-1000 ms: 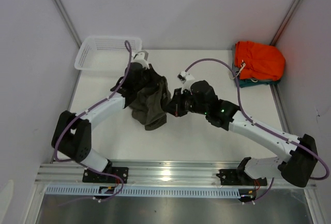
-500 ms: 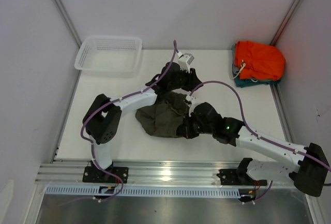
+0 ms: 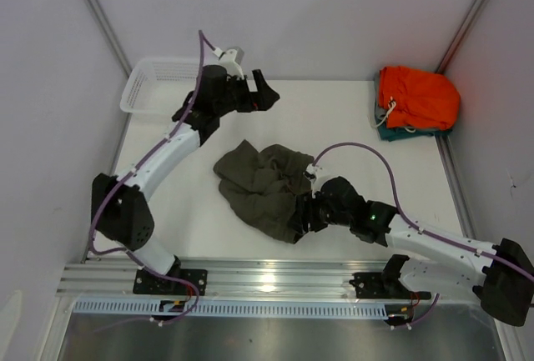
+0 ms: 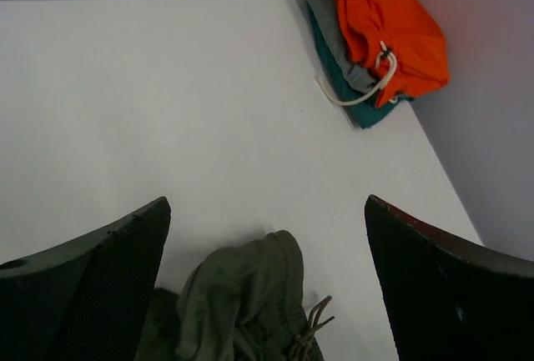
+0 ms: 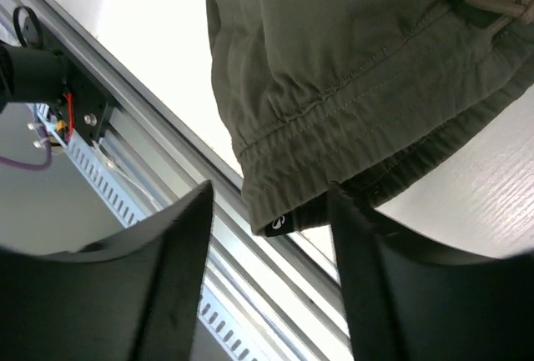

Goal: Fold and stack the shorts

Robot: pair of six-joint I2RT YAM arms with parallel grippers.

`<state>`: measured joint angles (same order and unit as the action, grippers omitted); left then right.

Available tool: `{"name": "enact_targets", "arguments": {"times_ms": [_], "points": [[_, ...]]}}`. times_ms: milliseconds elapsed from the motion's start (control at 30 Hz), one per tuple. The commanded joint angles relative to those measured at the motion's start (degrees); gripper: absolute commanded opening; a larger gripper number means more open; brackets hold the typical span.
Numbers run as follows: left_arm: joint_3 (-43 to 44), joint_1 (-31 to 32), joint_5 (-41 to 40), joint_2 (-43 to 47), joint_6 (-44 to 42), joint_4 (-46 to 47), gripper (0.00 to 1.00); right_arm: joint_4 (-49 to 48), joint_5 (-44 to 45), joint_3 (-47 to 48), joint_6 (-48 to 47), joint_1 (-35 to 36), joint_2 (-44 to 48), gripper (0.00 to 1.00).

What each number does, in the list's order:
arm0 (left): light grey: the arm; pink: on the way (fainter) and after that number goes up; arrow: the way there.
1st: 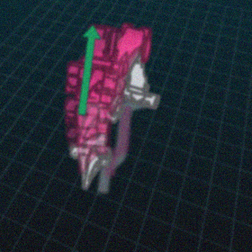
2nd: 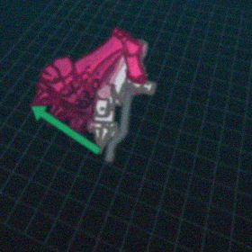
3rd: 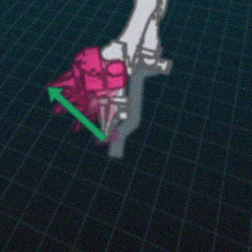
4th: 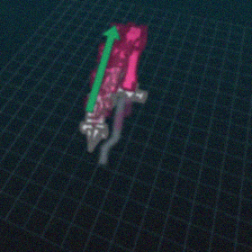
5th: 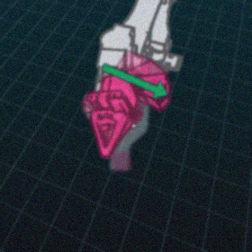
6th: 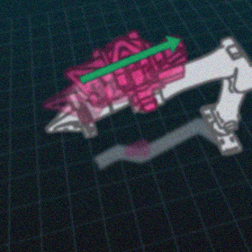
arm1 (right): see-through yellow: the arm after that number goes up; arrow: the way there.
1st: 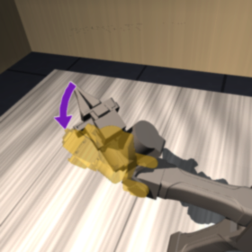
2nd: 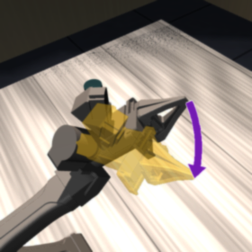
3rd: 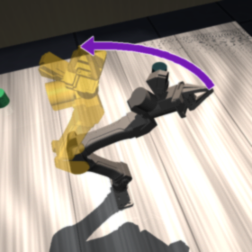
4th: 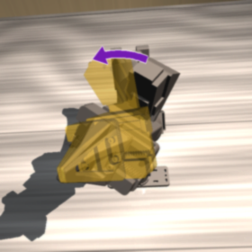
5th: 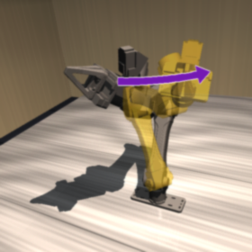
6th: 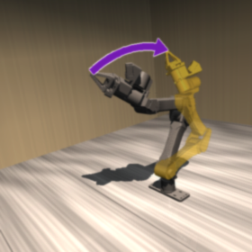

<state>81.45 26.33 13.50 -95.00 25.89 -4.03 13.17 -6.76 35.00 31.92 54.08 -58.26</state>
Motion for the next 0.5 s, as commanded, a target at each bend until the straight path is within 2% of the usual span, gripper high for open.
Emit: {"name": "enact_targets", "arguments": {"times_ms": [0, 33, 133, 333, 400, 467], "points": [[0.6, -0.4, -3.5, 7.7, -1.3, -8.5, 0.99, -3.7, -0.7, 0.1, -4.8, 0.5, 1.3, 0.62], [-0.3, -0.4, -6.0, 8.7, -1.5, -9.5, 0.99, -2.5, 2.3, 0.6, -6.0, 1.7, 1.4, 0.66], [-3.6, -0.8, -8.7, 12.6, -1.8, -12.6, 0.99, 0.8, 8.8, 1.6, -10.2, 4.8, 1.9, 0.67], [-9.7, -4.1, -5.1, 17.9, -1.5, -16.2, 0.99, 4.9, 18.0, 5.9, -17.8, 11.5, 1.3, 0.72], [-11.7, -4.4, -5.1, 19.7, -1.6, -16.6, 0.99, 4.2, 18.1, 6.2, -18.8, 14.2, -0.4, 0.72], [-13.7, -4.8, -5.6, 22.0, -1.6, -17.3, 0.99, 6.0, 24.9, 8.2, -19.9, 18.9, -4.0, 0.74]]}}
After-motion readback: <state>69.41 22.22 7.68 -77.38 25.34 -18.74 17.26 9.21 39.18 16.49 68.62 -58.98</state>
